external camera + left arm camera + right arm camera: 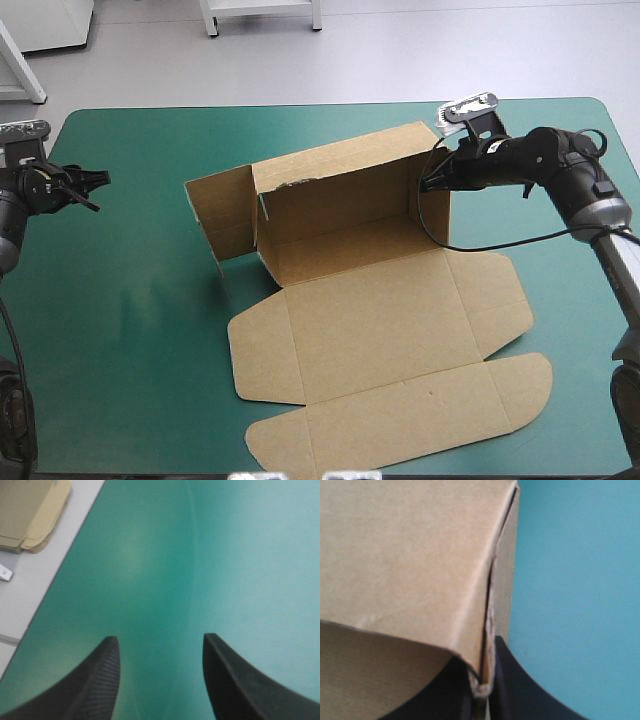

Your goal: Fold the box

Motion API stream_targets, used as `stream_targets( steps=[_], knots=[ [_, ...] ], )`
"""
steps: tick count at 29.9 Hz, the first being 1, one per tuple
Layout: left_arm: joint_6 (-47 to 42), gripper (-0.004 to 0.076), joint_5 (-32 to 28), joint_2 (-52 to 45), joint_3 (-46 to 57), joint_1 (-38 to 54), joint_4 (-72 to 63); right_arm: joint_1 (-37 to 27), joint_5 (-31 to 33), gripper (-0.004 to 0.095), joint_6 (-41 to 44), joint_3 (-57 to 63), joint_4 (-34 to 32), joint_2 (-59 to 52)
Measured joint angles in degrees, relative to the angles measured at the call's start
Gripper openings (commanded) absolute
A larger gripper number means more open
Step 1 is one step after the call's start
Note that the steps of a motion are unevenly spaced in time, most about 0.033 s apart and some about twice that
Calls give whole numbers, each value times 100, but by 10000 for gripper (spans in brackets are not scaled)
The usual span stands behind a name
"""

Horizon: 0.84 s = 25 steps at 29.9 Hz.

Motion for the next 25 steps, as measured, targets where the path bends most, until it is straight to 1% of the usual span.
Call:
stream_targets(
  steps=[3,7,12,14,18,23,25],
  knots=[
    [272,369,-6,0,89,0,-333,0,705,-17,377,-581,-272,0],
    [421,368,16,0,90,0,-462,0,1447,-17,806,-1246,-531,5],
    [659,368,268,0,90,0,-493,0,2361,-17,1263,-1747,-1008,114],
    [700,368,335,0,90,0,-504,0,2510,-17,1362,-1760,-1170,254],
    [725,368,456,0,90,0,-504,0,2505,-17,1471,-1760,-1307,654],
    [799,368,650,0,90,0,-509,0,2486,-17,1591,-1760,-1327,1151],
    [865,368,756,0,90,0,-509,0,2382,-17,1621,-1791,-1302,1274]
  ],
)
